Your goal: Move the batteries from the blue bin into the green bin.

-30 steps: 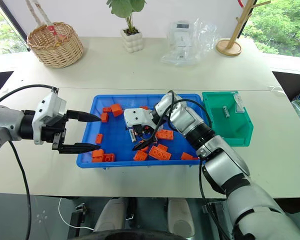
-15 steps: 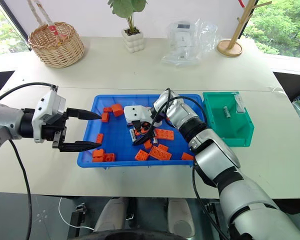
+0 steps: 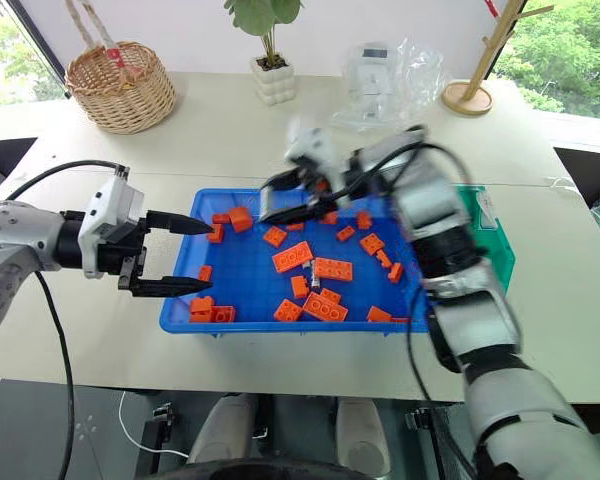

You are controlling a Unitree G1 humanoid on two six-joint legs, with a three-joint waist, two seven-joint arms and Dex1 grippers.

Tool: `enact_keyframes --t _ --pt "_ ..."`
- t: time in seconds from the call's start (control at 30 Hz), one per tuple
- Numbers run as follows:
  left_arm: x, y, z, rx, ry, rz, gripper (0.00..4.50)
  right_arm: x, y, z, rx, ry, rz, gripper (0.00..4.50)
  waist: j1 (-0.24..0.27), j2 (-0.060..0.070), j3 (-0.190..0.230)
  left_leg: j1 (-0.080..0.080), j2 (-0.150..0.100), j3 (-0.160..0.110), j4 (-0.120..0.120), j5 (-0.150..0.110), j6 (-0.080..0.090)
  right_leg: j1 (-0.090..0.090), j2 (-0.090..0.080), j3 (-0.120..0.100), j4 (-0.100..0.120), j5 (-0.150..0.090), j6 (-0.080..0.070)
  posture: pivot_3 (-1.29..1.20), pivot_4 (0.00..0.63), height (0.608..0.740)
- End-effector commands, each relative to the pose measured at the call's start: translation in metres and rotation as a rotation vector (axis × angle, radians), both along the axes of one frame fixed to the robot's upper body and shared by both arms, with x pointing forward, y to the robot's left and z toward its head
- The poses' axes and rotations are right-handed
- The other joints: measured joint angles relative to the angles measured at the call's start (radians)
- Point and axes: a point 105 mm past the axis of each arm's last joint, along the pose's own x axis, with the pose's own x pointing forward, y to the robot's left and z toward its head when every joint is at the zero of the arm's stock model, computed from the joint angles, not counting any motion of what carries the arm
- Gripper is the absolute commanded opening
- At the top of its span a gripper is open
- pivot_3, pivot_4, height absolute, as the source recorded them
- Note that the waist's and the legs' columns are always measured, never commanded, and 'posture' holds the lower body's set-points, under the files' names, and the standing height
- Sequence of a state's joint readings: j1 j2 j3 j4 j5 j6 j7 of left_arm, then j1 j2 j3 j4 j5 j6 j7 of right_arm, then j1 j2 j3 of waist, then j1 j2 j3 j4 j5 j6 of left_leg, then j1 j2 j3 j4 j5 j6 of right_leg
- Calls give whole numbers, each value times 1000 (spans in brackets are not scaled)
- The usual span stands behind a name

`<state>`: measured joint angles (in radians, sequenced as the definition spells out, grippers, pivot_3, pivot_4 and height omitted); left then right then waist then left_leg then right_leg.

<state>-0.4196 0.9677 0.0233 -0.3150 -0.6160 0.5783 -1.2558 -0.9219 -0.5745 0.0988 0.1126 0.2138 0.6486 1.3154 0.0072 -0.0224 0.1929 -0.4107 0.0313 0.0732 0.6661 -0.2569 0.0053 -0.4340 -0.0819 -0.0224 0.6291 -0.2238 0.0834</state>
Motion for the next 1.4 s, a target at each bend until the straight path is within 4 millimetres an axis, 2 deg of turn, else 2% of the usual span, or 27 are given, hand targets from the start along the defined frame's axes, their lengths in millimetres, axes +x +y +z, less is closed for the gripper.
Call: enact_keyframes --t 0.03,0.17,0.23,0.4,0.53,0.57,0.67,0.77,0.9,1.0,1.17,1.4 --pt "2 -3 7 -1 -39 -25 4500 -10 -53 2 -36 -28 -156 2235 6 0 0 0 0 0 0 0 0 0 0 0 0 0 0 0 150 736" --pt "7 -5 5 -2 -38 -41 4500 -27 -119 -4 -85 -4 -374 2235 -5 1 1 0 1 1 -1 0 0 -1 1 0 0 -1 -2 0 150 736" --pt "10 -7 4 -6 -37 -51 4500 -34 -136 -3 -91 6 -448 2235 -10 2 1 1 1 1 -1 0 0 -1 2 0 1 -1 -2 0 150 736" --pt "16 -14 5 -25 -50 -76 4500 -43 -161 -16 -130 34 -547 2235 -24 1 1 2 1 1 0 0 0 0 2 0 1 -1 -2 0 150 736" --pt "18 -18 7 -32 -60 -87 4500 -36 -171 -22 -153 18 -607 4233 -22 1 1 1 1 1 0 0 1 -1 2 1 1 -1 -2 0 150 736" --pt "19 -18 8 -32 -61 -88 4500 -32 -169 -20 -162 -6 -603 4484 -21 1 1 1 1 1 0 0 1 0 2 1 1 -1 -2 0 150 736" --pt "19 -18 9 -32 -63 -90 4500 -21 -147 -6 -93 -60 -551 4484 -27 1 1 2 1 2 0 0 1 -1 2 2 1 -1 -2 0 150 736" --pt "18 -15 10 -29 -64 -83 4500 -20 -92 0 -13 -45 -376 4484 -29 1 1 2 1 1 0 0 1 -1 3 2 2 0 1 0 150 736" --pt "17 -13 10 -24 -62 -73 4500 -30 -33 -17 -70 -41 -118 4484 -20 1 1 1 2 0 -1 0 1 -2 4 2 2 0 1 0 150 736" --pt "14 -12 9 -19 -58 -72 4500 -29 7 -41 -190 -57 53 4484 -21 1 1 0 1 0 0 0 1 -2 3 2 1 0 1 0 150 736" --pt "9 -9 7 -9 -50 -55 4500 -19 48 -68 -355 -67 250 4484 -21 1 1 0 1 2 1 0 1 -2 2 2 1 0 1 0 150 736" --pt "3 -6 7 -15 -55 -14 4500 -5 65 -88 -450 -71 342 4484 -22 1 1 -1 1 1 0 0 1 -2 2 2 2 0 1 0 150 736"
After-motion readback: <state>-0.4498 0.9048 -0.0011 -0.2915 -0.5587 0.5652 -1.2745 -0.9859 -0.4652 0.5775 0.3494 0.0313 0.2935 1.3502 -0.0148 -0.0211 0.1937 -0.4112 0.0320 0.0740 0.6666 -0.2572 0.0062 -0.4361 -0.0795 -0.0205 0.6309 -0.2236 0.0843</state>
